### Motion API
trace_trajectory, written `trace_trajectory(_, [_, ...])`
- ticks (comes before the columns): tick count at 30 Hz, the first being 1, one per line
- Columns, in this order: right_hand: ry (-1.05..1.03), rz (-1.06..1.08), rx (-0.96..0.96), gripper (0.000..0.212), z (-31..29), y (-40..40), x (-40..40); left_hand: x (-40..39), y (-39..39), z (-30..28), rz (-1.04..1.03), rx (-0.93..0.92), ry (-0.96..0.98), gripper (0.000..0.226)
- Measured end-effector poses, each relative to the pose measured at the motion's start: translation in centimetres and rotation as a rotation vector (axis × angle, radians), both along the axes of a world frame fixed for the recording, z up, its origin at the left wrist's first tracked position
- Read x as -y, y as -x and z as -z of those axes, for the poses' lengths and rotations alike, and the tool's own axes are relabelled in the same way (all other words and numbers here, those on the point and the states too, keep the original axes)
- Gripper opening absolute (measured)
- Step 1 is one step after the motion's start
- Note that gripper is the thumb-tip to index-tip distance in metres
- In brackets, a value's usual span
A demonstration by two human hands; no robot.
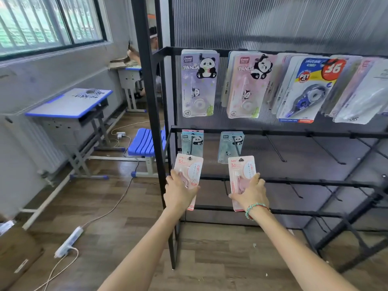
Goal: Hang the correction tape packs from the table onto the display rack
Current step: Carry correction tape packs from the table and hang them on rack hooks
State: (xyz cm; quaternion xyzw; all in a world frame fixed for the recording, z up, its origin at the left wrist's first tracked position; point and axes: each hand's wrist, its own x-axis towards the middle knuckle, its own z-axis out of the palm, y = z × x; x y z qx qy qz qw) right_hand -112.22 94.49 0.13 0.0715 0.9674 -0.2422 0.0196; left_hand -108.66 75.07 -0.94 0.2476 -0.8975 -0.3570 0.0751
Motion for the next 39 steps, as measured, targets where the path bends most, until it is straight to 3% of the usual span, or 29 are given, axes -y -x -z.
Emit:
trace_trajectory(7, [-0.004,-0.051,0.002,0.123,0.4,1.0,-0.4,-0.4,0.8,0.5,-0.019,0.017,0.005,0.110])
trace_trajectory(15, [0.057,-0.054,0.011,0.129,1.7,2.9,0.0,0.0,2.2,1.2,0.001,-0.007,-0.025,0.095])
trace_trajectory(22, [0.102,-0.046,0.013,0.129,2.3,6.9,1.1,0.4,5.9,1.7,0.018,-0.024,-0.121,0.122])
trace_trajectory(32, [0.169,-0.021,-0.006,0.126,2.7,12.7,2.8,1.7,11.8,2.5,0.046,-0.112,-0.243,0.112])
trace_trajectory(39, [0.168,-0.004,-0.028,0.123,2.7,14.3,3.2,1.8,14.3,2.5,0.016,-0.127,-0.227,0.104])
